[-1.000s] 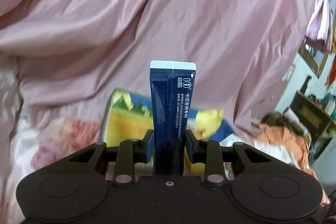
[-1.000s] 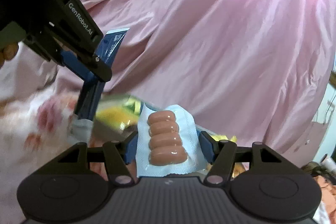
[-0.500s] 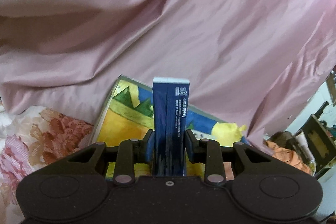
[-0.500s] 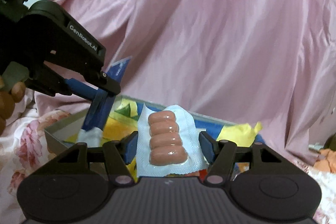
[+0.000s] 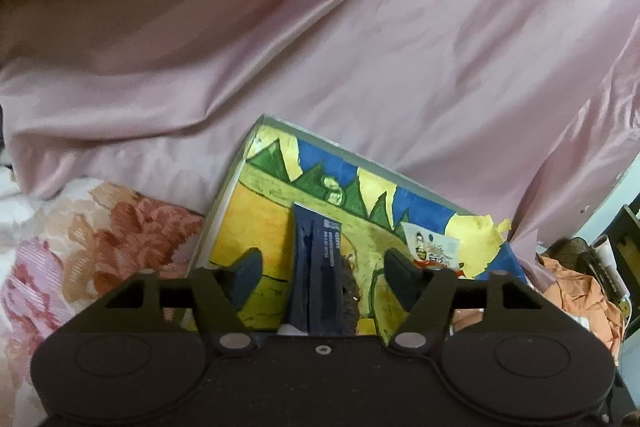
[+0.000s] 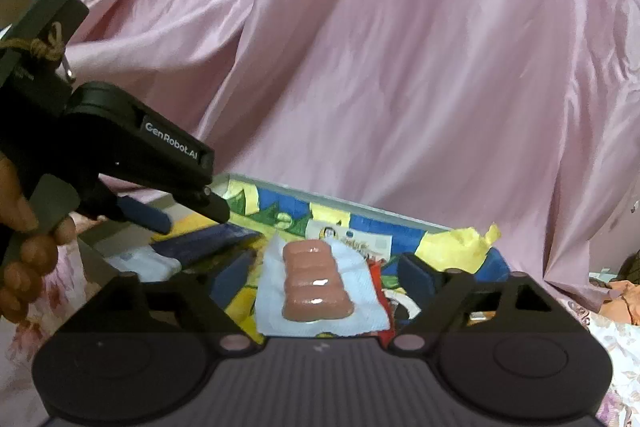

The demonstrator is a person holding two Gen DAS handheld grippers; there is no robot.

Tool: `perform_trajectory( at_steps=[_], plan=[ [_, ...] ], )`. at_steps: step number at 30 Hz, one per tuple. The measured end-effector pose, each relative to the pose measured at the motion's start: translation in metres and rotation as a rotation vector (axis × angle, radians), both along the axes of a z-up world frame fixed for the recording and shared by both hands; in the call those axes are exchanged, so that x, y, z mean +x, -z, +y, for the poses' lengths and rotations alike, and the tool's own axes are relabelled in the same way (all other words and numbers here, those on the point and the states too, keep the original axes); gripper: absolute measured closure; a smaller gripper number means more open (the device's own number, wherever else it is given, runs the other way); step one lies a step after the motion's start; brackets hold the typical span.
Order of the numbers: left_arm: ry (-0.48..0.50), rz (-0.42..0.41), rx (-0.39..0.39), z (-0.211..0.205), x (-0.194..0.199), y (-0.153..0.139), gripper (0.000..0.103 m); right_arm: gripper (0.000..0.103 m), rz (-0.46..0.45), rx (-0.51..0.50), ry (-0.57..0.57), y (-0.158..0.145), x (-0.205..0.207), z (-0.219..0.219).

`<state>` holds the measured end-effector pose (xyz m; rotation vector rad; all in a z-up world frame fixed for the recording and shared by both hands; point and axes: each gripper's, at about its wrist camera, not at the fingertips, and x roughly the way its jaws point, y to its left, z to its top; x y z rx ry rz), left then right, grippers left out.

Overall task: Organize snacks
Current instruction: 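Carry the blue stick pack and sausage tray into the grey tray and open both tools, then withdraw both tools from the tray toward the remaining snacks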

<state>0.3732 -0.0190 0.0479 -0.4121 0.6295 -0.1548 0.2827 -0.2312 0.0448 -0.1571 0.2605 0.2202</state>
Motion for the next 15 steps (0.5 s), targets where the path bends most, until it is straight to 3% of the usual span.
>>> perform_trajectory(
  at_steps=[4,7,10,15],
  plan=[
    [-0.005,-0.019,-0.008,-0.001,-0.013,-0.011,0.016,0.008,-0.023,-0.001,0.008,-0.009,-0.01,-0.003],
    [-0.008,-0.055,0.0,-0.002,-0.025,-0.021,0.012,0.003,-0.048,0.008,0.017,-0.017,-0.022,-0.008],
    [-0.011,-0.099,0.016,-0.004,-0.04,-0.033,0.002,0.0,-0.08,0.031,0.032,-0.027,-0.035,-0.015],
    [-0.014,-0.159,0.038,-0.008,-0.07,-0.053,0.001,0.0,-0.123,0.077,0.05,-0.042,-0.058,-0.031]
  ],
)
